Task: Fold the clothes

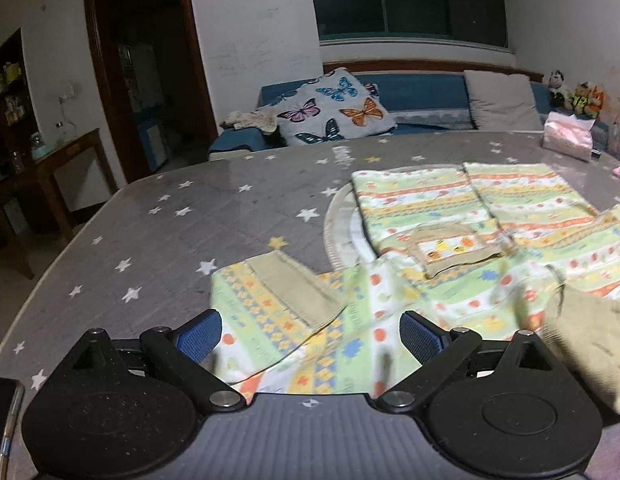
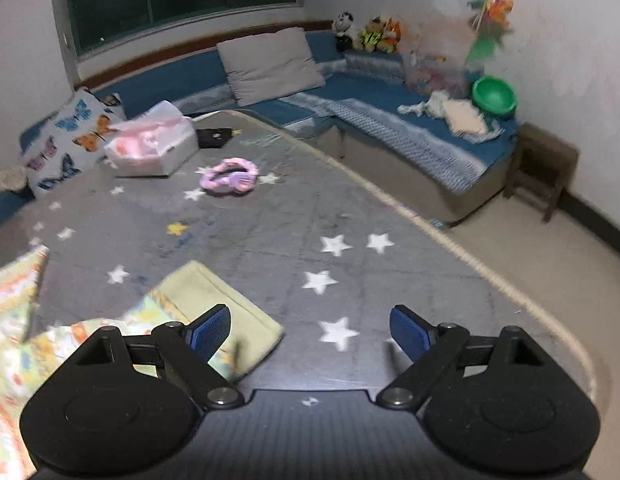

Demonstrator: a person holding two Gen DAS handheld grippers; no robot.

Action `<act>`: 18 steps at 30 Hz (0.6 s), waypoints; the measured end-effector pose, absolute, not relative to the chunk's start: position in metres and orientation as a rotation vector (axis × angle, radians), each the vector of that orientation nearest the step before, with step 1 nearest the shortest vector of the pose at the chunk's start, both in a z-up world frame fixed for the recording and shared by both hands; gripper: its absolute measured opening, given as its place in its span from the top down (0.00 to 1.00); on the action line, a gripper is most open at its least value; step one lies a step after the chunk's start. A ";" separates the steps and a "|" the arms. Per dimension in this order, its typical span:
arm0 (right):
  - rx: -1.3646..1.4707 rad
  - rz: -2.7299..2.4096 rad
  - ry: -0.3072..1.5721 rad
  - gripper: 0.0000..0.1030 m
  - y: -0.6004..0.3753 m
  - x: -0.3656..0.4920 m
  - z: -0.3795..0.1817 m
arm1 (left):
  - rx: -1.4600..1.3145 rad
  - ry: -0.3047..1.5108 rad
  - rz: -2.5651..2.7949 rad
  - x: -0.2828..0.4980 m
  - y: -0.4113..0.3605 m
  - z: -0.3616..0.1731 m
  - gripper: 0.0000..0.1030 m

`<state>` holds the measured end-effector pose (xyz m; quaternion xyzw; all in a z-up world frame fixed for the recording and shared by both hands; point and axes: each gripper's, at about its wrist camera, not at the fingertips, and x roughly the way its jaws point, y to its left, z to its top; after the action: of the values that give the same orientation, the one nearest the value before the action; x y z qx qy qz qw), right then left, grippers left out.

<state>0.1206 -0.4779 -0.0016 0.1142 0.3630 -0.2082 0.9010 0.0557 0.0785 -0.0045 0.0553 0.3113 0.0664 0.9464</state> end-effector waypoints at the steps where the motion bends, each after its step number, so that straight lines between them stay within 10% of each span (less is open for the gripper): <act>1: 0.230 -0.429 0.750 0.14 -0.476 0.119 -0.002 | 0.120 0.636 0.134 0.057 0.078 -0.006 0.11; 10: 0.134 -0.279 0.738 0.10 -0.431 0.123 0.004 | 0.134 0.633 0.109 0.082 0.084 -0.011 0.34; 18: -0.016 -0.107 0.756 0.09 -0.367 0.132 0.001 | 0.059 0.665 0.086 0.093 0.101 -0.024 0.75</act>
<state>0.1319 -0.3674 0.0009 -0.0080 0.3689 -0.0520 0.9280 0.0926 0.1014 -0.0242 0.0289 0.3262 0.0421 0.9439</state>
